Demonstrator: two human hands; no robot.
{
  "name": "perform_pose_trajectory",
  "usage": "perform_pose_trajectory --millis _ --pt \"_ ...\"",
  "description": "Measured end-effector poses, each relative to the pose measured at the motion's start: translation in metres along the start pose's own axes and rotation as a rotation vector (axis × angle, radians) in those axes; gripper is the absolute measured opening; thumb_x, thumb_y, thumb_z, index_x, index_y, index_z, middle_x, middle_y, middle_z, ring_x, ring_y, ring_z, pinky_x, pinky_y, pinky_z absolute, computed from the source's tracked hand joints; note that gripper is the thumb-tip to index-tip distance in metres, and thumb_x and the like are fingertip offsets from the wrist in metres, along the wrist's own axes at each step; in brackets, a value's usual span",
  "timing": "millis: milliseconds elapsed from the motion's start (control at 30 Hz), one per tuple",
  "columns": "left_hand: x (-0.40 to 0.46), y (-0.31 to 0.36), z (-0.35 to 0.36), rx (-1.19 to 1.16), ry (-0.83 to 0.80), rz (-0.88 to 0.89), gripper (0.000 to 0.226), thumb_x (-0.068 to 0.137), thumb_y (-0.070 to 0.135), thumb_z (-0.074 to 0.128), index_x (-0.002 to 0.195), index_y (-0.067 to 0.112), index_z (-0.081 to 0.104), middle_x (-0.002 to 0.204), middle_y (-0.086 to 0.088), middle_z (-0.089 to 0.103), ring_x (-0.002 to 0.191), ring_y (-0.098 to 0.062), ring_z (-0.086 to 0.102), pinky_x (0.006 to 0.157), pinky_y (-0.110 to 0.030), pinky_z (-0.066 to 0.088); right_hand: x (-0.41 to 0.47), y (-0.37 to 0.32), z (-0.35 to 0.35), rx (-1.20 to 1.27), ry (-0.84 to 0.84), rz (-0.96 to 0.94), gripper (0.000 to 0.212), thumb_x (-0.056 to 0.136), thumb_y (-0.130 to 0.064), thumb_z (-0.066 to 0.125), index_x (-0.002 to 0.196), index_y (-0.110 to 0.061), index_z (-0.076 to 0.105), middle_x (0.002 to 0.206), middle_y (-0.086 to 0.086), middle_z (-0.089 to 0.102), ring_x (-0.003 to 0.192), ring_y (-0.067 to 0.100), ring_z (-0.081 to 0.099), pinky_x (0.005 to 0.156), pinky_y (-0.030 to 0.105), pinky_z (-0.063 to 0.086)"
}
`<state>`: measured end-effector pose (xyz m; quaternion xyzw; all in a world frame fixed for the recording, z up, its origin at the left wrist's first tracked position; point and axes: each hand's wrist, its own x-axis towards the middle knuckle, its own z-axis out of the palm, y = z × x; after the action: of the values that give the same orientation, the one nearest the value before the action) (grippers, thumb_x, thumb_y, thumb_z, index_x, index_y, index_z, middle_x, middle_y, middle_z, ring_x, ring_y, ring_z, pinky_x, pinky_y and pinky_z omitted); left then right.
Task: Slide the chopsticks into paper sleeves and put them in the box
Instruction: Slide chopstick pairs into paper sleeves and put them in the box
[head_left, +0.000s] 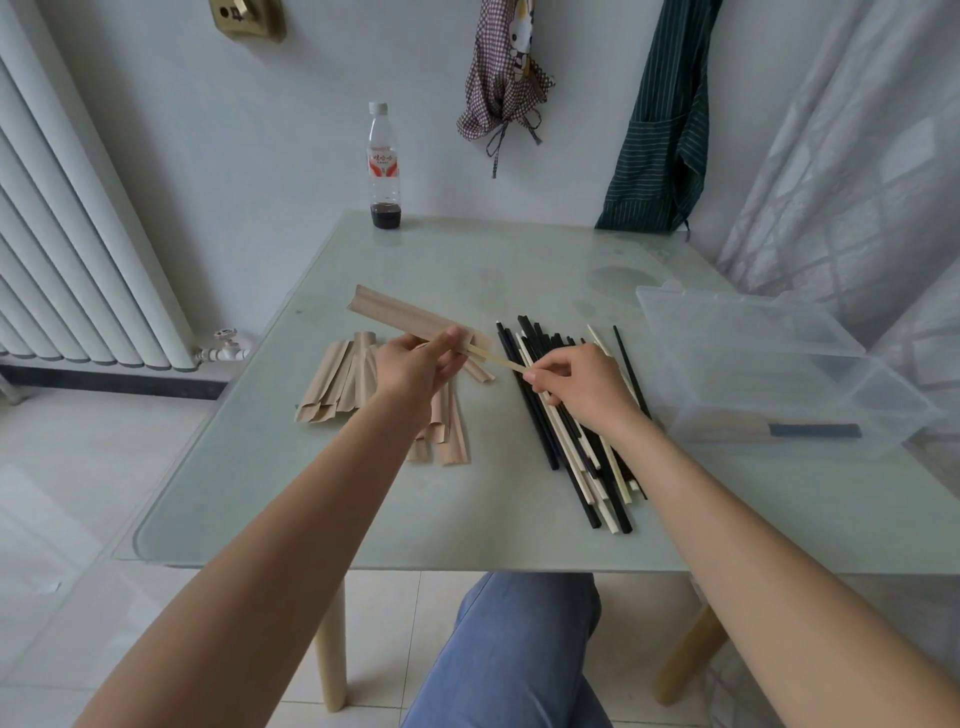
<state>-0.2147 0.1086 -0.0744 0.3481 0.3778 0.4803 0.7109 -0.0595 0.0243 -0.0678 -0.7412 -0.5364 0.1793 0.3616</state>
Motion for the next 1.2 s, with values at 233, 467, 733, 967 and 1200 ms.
perform_pose_trajectory --millis 233,467,733,967,1200 --pt "-0.005 -0.008 0.007 0.032 -0.064 -0.046 0.005 0.087 0.002 0.062 0.082 -0.001 0.060 0.077 -0.007 0.067 0.056 -0.007 0.068 0.062 -0.015 0.057 0.001 -0.004 0.008 0.056 -0.019 -0.031 0.017 0.088 -0.017 0.061 0.082 -0.006 0.072 0.062 -0.004 0.060 0.053 0.010 0.046 0.060 0.024 0.041" --pt "0.006 -0.009 -0.006 0.083 -0.003 -0.050 0.008 0.088 0.004 0.062 0.082 0.000 0.059 0.080 -0.011 0.066 0.055 -0.009 0.069 0.057 -0.017 0.057 0.009 0.019 0.005 -0.101 0.070 0.130 0.024 0.095 -0.017 0.049 0.090 -0.008 0.070 0.085 0.008 0.069 0.075 0.021 0.064 0.074 0.031 0.052" --pt "0.014 -0.012 -0.007 0.151 0.070 -0.061 0.011 0.090 0.008 0.060 0.096 0.000 0.058 0.086 -0.011 0.063 0.048 -0.008 0.065 0.056 -0.022 0.058 0.015 0.016 0.014 -0.557 -0.107 0.247 0.019 0.089 -0.017 0.063 0.077 -0.007 0.052 0.065 0.004 0.046 0.069 0.025 0.053 0.050 0.026 0.034" --pt "0.014 -0.009 -0.009 0.167 0.063 -0.056 0.021 0.090 0.007 0.060 0.107 -0.005 0.056 0.077 -0.008 0.061 0.048 -0.010 0.066 0.061 -0.027 0.060 0.022 0.014 0.019 -0.617 -0.160 0.262 0.010 0.092 -0.014 0.058 0.084 -0.008 0.055 0.068 0.002 0.048 0.056 0.015 0.046 0.046 0.026 0.033" --pt "0.010 -0.006 -0.010 0.165 0.065 -0.048 0.019 0.091 0.007 0.059 0.106 -0.004 0.056 0.077 -0.008 0.062 0.058 -0.015 0.065 0.058 -0.024 0.059 0.018 0.012 0.013 -0.606 -0.070 0.281 0.017 0.093 -0.015 0.056 0.078 -0.009 0.051 0.067 0.001 0.047 0.059 0.017 0.047 0.049 0.025 0.035"
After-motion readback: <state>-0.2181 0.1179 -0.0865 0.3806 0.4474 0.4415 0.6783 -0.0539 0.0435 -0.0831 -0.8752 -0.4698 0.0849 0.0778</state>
